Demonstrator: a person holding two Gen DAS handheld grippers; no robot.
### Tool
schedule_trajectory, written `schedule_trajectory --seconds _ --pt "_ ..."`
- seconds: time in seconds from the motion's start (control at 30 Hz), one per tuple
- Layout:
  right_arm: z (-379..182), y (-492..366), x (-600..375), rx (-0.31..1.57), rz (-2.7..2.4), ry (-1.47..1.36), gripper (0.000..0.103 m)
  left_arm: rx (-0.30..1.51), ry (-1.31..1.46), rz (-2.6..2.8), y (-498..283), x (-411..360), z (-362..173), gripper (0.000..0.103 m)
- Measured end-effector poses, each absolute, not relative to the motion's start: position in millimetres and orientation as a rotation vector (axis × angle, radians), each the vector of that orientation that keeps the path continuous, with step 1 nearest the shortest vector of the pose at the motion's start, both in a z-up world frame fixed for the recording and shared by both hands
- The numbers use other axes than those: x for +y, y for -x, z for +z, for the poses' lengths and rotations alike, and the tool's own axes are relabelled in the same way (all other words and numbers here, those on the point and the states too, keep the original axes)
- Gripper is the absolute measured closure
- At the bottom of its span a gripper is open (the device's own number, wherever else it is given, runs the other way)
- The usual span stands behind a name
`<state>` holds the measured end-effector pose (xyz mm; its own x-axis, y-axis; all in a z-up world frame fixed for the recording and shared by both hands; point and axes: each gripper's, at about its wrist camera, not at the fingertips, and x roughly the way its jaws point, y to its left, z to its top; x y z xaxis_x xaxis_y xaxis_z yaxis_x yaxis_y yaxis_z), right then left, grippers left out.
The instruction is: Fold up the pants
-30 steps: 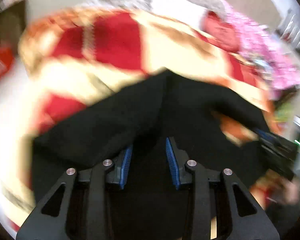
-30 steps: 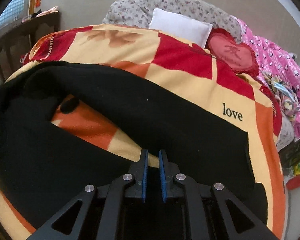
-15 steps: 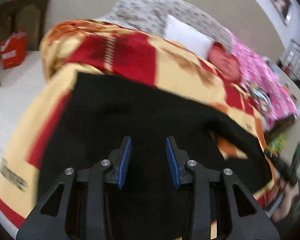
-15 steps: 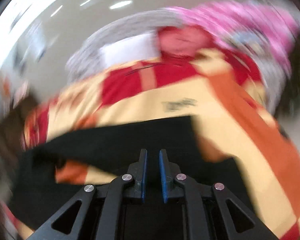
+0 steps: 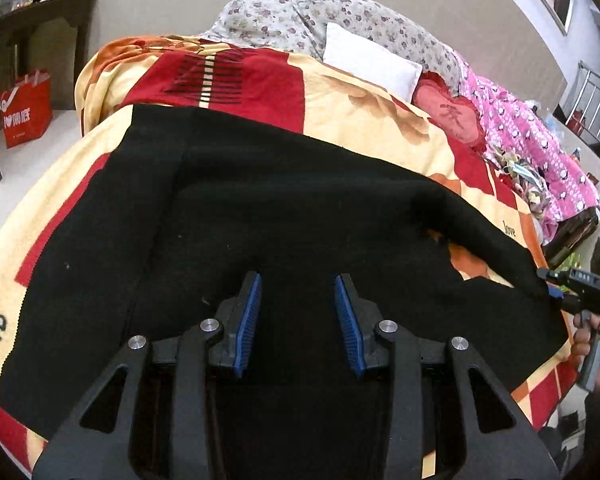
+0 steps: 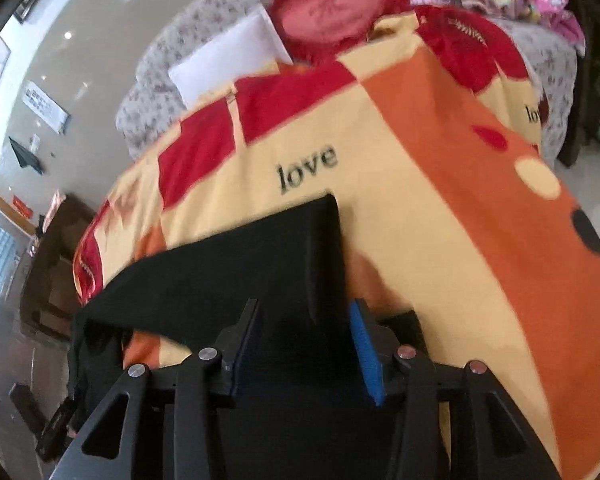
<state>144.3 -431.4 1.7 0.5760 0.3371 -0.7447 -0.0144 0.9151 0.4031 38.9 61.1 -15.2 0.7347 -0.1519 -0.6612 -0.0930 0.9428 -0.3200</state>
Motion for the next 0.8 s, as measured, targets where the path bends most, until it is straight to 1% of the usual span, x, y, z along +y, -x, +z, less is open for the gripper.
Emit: schedule_trajectory --seconds 0.03,0.07,0.1,0.13,0.2,0.27,0.4,0.47,0.53,0.6,0.7,0.77,0.8 --pt "2.8 -147.0 -430.2 0.939 0.219 -0.376 0.060 0.749 0.341 -0.031 -37.2 60.8 -15.3 0.066" --pt "2.7 -150.6 -426.8 0.951 0.255 -0.374 0.063 0.748 0.336 -0.028 -33.9 61.5 -16.8 0.066" --pt "2.9 -154.0 -423.5 0.967 0.271 -0.352 0.081 0.747 0.333 -0.027 -30.9 62.2 -17.8 0.066" --pt "4.6 -156.5 -421.4 0.968 0.271 -0.323 0.092 0.747 0.329 -0.024 -30.4 60.7 -18.8 0.066" --pt "18.1 -156.4 -415.3 0.927 0.268 -0.272 0.095 0.747 0.323 -0.021 -31.2 60.1 -18.3 0.066" --pt "45.7 -147.5 -402.5 0.844 0.267 -0.181 0.096 0.747 0.319 -0.020 -31.5 60.0 -18.8 0.066" --pt "119.7 -108.0 -362.1 0.656 0.290 0.028 0.096 0.747 0.317 -0.017 -31.4 59.1 -19.1 0.066" --pt "146.2 -91.0 -348.4 0.596 0.299 0.085 0.096 0.748 0.314 -0.015 -31.2 58.9 -19.1 0.066" --pt "167.3 -80.8 -343.3 0.561 0.316 0.079 0.096 0.748 0.311 -0.013 -30.6 58.6 -19.1 0.066" --pt "176.6 -77.1 -344.9 0.534 0.311 0.076 0.096 0.748 0.310 -0.014 -29.9 58.6 -19.2 0.066" --pt "179.8 -73.4 -353.2 0.533 0.321 -0.008 0.096 0.748 0.311 -0.014 -29.7 58.3 -19.1 0.066" --pt "177.8 -60.7 -344.4 0.479 0.318 0.058 0.096 0.748 0.311 -0.011 -30.0 58.0 -19.3 0.066" --pt "173.2 -62.5 -340.8 0.490 0.293 0.091 0.096 0.748 0.309 -0.011 -30.0 58.1 -19.3 0.066"
